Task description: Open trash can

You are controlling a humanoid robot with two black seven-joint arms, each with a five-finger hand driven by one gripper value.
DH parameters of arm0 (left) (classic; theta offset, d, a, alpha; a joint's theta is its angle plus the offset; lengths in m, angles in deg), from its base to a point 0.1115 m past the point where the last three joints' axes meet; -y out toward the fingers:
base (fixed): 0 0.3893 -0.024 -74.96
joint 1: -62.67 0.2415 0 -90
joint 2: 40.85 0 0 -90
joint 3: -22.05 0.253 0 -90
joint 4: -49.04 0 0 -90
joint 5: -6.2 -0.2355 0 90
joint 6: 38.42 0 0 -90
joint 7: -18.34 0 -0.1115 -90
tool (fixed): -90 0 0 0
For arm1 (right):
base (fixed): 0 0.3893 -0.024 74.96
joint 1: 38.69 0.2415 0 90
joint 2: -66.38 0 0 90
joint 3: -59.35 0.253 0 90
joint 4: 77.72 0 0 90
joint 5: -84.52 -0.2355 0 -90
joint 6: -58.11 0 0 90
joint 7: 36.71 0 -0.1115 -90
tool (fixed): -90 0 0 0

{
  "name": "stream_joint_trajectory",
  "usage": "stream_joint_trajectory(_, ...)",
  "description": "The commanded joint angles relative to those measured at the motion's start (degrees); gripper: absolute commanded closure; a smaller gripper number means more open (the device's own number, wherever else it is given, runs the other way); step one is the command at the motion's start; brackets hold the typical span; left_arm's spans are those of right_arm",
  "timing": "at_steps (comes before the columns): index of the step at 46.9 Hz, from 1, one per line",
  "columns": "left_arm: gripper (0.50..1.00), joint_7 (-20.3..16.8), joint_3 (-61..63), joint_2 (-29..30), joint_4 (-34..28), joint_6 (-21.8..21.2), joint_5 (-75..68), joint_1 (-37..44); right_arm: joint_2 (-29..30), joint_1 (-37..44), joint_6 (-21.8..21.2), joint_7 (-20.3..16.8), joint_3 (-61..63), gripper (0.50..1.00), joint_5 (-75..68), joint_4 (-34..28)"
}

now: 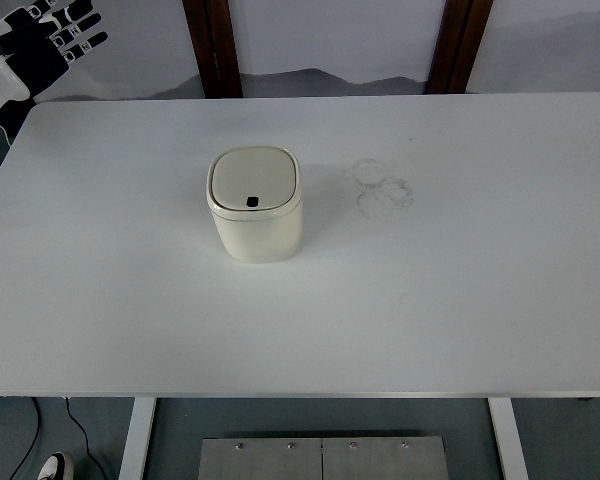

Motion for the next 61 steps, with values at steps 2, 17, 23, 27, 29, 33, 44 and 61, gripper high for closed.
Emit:
stream_joint_trajectory(2, 0.500, 0.0, 0.1, 0.0, 0.0, 0.0, 0.0, 0.0, 0.0, 0.0, 0.0, 0.0, 0.0, 0.505, 0.0, 0.0)
stream_joint_trajectory(17, 0.500, -0.1, 0.1, -0.2, 0.0, -0.2, 0.0, 0.0, 0.0, 0.0, 0.0, 0.0, 0.0, 0.505, -0.1, 0.0)
stream_joint_trajectory(23, 0.500, 0.0, 0.1, -0.3, 0.0, -0.4, 0.1, 0.0, 0.0, 0.0, 0.0, 0.0, 0.0, 0.505, 0.0, 0.0)
stream_joint_trajectory(27, 0.500, -0.1, 0.1, -0.3, 0.0, -0.4, 0.0, 0.0, 0.0, 0.0, 0.0, 0.0, 0.0, 0.505, 0.0, 0.0)
stream_joint_trajectory(29, 0.500, -0.1, 0.1, -0.3, 0.0, -0.4, 0.0, 0.0, 0.0, 0.0, 0.0, 0.0, 0.0, 0.505, 0.0, 0.0)
stream_joint_trajectory(33, 0.500, -0.1, 0.1, -0.3, 0.0, -0.5, 0.1, 0.0, 0.0, 0.0, 0.0, 0.0, 0.0, 0.505, 0.0, 0.0)
stream_joint_trajectory(44, 0.500, 0.0, 0.2, -0.5, 0.0, -0.6, 0.0, 0.0, 0.0, 0.0, 0.0, 0.0, 0.0, 0.505, 0.0, 0.0)
stream_joint_trajectory(61, 0.500, 0.0, 0.1, -0.4, 0.0, -0.7, 0.1, 0.0, 0.0, 0.0, 0.0, 0.0, 0.0, 0.505, -0.1, 0.0)
